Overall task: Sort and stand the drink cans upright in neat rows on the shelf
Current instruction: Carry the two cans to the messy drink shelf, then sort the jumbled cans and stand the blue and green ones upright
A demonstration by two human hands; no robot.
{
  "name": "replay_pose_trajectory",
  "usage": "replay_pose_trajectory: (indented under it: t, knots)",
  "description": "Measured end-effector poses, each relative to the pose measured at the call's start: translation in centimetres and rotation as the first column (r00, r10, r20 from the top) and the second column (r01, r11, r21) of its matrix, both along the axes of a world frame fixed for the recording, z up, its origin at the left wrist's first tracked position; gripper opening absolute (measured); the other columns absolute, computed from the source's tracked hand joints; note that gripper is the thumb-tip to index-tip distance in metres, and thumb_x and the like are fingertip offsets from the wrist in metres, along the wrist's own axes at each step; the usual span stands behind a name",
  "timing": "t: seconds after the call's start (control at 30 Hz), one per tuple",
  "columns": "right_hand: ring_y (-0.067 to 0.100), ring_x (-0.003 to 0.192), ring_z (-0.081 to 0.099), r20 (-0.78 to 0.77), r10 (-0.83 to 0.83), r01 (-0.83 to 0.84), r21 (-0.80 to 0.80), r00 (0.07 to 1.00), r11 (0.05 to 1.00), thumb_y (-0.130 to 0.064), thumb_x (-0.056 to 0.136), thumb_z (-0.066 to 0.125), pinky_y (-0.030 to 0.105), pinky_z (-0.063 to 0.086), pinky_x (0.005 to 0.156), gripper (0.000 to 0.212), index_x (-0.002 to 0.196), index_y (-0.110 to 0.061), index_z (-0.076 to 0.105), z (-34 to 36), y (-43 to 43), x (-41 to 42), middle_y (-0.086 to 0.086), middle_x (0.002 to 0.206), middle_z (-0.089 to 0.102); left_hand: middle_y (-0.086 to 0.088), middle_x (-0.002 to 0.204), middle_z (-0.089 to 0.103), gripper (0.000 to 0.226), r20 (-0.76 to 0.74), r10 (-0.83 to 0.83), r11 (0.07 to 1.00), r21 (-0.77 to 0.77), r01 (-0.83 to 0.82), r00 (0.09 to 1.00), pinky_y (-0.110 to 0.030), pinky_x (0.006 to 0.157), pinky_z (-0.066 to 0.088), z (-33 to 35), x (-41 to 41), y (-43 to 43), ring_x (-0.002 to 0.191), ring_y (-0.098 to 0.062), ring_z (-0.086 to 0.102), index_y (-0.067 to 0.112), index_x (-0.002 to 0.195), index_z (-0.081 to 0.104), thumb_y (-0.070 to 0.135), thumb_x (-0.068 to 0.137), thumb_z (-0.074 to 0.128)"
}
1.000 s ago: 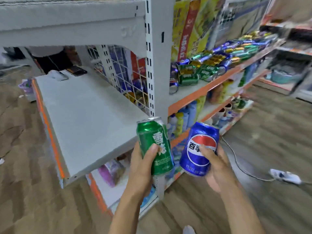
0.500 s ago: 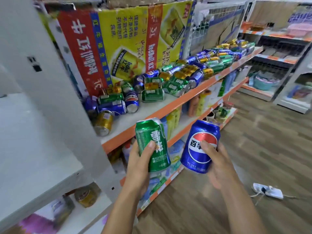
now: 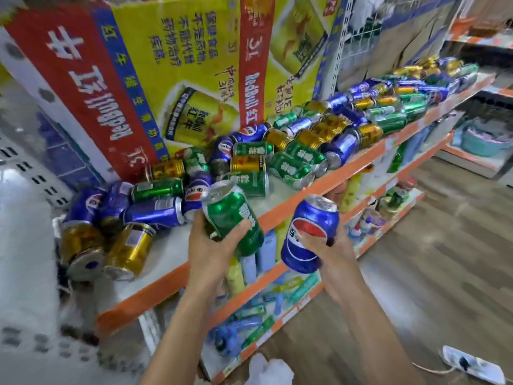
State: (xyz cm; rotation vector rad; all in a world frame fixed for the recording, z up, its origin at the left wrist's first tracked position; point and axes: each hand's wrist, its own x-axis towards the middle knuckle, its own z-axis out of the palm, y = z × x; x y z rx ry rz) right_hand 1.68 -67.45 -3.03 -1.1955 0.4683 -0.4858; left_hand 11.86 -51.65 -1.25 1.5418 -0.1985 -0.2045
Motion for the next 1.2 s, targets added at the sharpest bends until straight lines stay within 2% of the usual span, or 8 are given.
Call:
replay_pose_trajectory:
  t: [0.1,0.27,0.43,0.6,0.77,0.9,1.03,1.2]
  knots:
    - [0.015,0.093,0.067,-0.051,0.021,-0.029,-0.17,0.998,0.985,-0.027,0.05,0.087,0.028,0.052,0.075,0.074,0.116,-0.029,0.053,-0.1,-2.8,3.6,-0.004,0.104,0.069,0.011,0.112,0.064,0.074,0.098,0.01,0.973,0.23,-0.032,0.995,-0.024,0.081,0.052,-1.0,4.1,-1.4,0.099,-0.004,0.062,0.029,0.123,0.049,0.032,0.06,0.088]
    - [0.01,0.099,0.062,-0.117,0.03,-0.078,-0.422,0.993,0.903,-0.007,0.06,0.087,0.016,0.051,0.076,0.072,0.115,-0.028,0.047,-0.2,-6.7,9.8,0.002,0.114,0.059,0.025,0.104,0.058,0.074,0.207,-0.054,0.926,0.377,-0.028,0.977,-0.009,0.075,0.041,-2.4,8.0,-3.8,0.091,0.013,0.056,0.04,0.114,0.042,0.02,0.059,0.089]
    - [0.002,0.119,0.047,-0.11,0.178,-0.209,-0.586,0.978,0.783,-0.01,0.062,0.082,0.018,0.045,0.094,0.083,0.131,-0.03,0.041,-1.1,-9.0,13.9,-0.014,0.13,0.044,0.006,0.116,0.055,0.077,0.238,-0.092,0.85,0.524,-0.048,0.967,-0.027,0.086,0.043,-2.7,10.5,-5.5,0.107,-0.014,0.054,0.03,0.119,0.045,0.019,0.056,0.088]
    - [-0.007,0.105,0.052,-0.129,0.317,-0.329,-0.595,0.94,0.733,0.003,0.065,0.081,0.01,0.044,0.083,0.074,0.113,-0.036,0.041,-1.6,-11.0,16.0,-0.016,0.115,0.05,0.014,0.116,0.05,0.078,0.179,-0.162,0.792,0.611,0.02,0.97,-0.02,0.086,0.039,-1.3,10.8,-5.8,0.103,0.0,0.05,0.041,0.114,0.039,0.014,0.059,0.088]
    - [-0.017,0.099,0.05,-0.262,0.425,-0.484,-0.65,0.867,0.586,-0.011,0.064,0.085,0.004,0.041,0.077,0.073,0.107,-0.044,0.036,-0.9,-12.9,17.0,-0.026,0.106,0.05,0.026,0.136,0.041,0.1,0.053,-0.232,0.719,0.682,0.134,0.971,-0.022,0.096,0.039,0.5,11.0,-5.0,0.125,0.003,0.04,0.063,0.126,0.025,0.016,0.064,0.087]
    - [-0.015,0.111,0.041,-0.327,0.489,-0.56,-0.685,0.808,0.466,-0.04,0.064,0.084,-0.001,0.033,0.087,0.085,0.131,-0.038,0.032,0.0,-14.6,17.5,-0.025,0.124,0.04,0.029,0.133,0.028,0.099,0.001,-0.217,0.633,0.761,0.14,0.976,-0.022,0.094,0.033,2.2,10.0,-6.0,0.124,0.005,0.029,0.062,0.133,0.009,0.036,0.071,0.081]
    - [-0.024,0.117,0.031,-0.27,0.578,-0.566,-0.706,0.77,0.425,-0.066,0.069,0.056,-0.005,0.025,0.09,0.069,0.131,-0.042,0.035,2.1,-15.8,18.6,-0.034,0.131,0.035,0.029,0.131,0.037,0.08,0.101,-0.075,0.71,0.704,-0.018,0.992,-0.027,0.099,0.033,3.8,9.7,-7.2,0.122,0.002,0.037,0.053,0.137,0.025,0.065,0.068,0.065]
    - [-0.009,0.116,0.048,-0.259,0.622,-0.572,-0.729,0.739,0.376,-0.062,0.078,0.052,0.007,0.036,0.094,0.057,0.125,-0.03,0.051,4.0,-16.2,21.3,-0.017,0.125,0.055,0.013,0.129,0.05,0.053,0.3,0.041,0.663,0.705,-0.25,0.953,-0.026,0.095,0.038,4.6,10.8,-8.5,0.115,-0.001,0.045,0.032,0.136,0.045,0.05,0.088,0.058]
